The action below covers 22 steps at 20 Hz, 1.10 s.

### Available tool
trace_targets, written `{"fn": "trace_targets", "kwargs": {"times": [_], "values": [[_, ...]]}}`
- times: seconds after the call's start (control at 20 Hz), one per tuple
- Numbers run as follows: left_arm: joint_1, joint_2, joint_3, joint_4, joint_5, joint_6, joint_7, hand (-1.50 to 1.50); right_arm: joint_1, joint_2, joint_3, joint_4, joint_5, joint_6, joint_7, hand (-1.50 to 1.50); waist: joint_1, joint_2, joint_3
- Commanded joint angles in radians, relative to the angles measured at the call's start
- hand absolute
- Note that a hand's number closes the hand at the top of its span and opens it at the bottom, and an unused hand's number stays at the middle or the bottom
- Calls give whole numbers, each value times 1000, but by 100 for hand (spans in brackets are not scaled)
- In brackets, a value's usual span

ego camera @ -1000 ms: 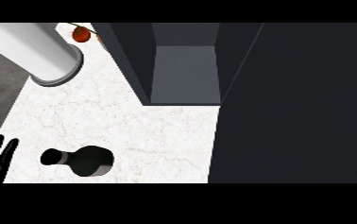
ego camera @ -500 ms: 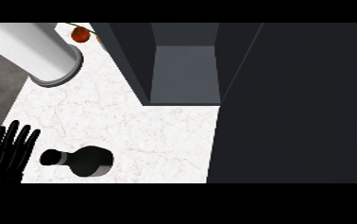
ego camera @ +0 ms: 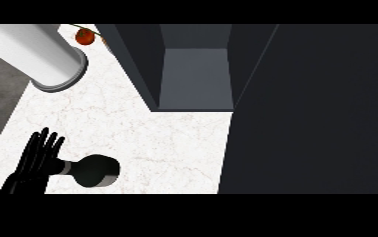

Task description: Pick up the wine, place it into the cabinet and close the cabinet

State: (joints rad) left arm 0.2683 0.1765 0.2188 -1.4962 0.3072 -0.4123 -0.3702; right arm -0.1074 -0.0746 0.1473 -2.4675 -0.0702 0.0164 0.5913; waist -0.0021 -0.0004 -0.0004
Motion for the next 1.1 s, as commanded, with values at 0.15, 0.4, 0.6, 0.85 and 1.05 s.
{"fn": "trace_targets", "kwargs": {"times": [0.15, 0.4, 0.6, 0.85, 1.05], "values": [[-140, 20, 19, 291, -87, -51, -157, -150, 35, 32, 33, -31, -20, 9, -26, -150, -1, 0, 0], [-175, -11, -9, 484, -169, -65, -303, -150, -3, 13, -8, -64, -27, 3, 34, -150, -3, 0, 0], [-212, 31, 5, 591, -190, -89, -358, -150, 39, 15, 15, -138, -35, 1, 73, -150, -4, 0, 0], [-283, -11, -19, 771, -228, -65, -463, -150, 59, 4, -16, -89, -55, 32, 5, -150, -5, 1, 0], [-305, 9, 1, 823, -170, -145, -475, -150, 82, 28, 53, -78, 0, 30, -15, -150, -5, 0, -1]]}}
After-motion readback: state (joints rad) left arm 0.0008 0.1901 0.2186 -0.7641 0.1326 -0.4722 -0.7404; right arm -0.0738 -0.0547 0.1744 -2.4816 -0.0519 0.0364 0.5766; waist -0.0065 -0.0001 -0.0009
